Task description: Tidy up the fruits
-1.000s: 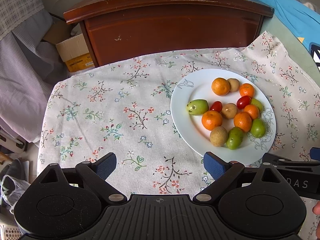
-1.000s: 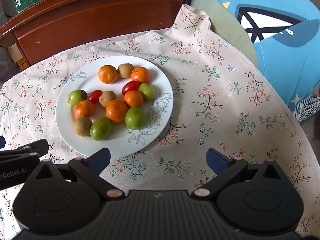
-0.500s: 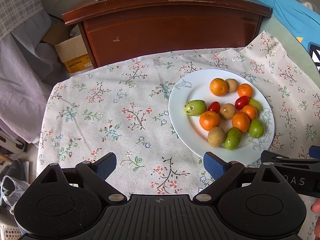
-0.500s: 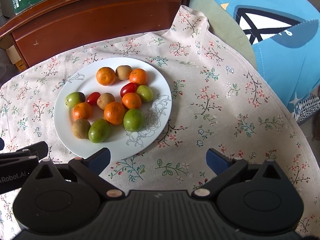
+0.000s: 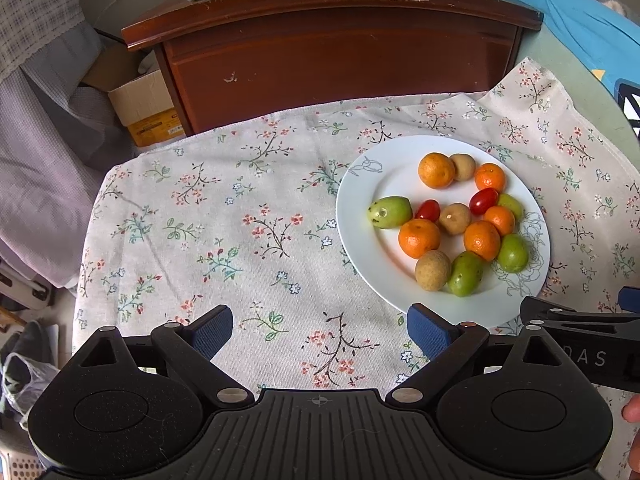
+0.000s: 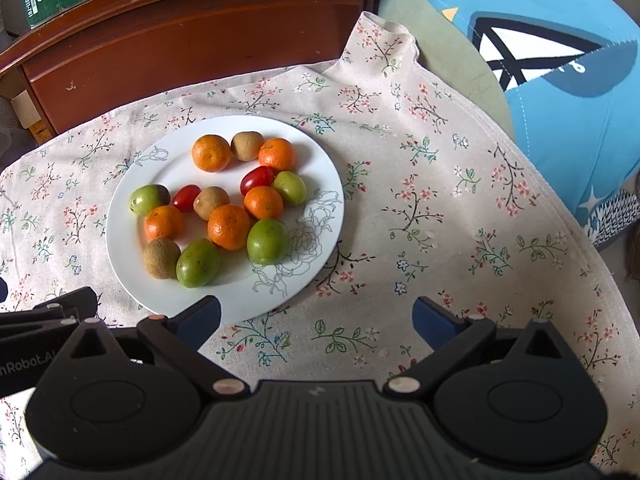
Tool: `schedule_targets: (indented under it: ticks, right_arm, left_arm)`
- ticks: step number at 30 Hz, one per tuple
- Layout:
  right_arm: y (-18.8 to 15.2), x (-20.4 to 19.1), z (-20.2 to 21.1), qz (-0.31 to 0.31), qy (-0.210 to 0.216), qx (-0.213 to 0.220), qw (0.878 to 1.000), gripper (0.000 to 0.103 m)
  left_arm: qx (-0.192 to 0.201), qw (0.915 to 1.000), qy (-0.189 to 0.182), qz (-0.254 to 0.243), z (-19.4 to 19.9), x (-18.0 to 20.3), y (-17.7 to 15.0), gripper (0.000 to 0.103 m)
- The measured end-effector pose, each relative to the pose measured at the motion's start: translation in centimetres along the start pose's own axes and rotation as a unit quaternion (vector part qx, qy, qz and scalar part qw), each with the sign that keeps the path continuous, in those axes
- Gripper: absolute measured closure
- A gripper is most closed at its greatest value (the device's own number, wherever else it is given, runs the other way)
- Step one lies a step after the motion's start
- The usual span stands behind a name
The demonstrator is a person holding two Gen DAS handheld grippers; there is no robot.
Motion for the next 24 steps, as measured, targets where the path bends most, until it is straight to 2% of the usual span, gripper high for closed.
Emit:
schedule_targets:
  ticks: [24]
  right_arm:
    - [-0.9,-0.9,0.6,0.022,0.014,0.003,1.000,0.002]
  left_arm:
    - [0.009,0.9996,0.024,-0.010,1.3,-1.0,-0.9,0.008]
Point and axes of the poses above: each gripper's, at about its wrist camera, not at the fingertips, and z roughly against the way its jaws point, x to its right, y to its top, the point moved 8 cm from there along -z, roughly the way its jaws point, and after that the axes turned 7 degrees about y, right-handed, at the moved point
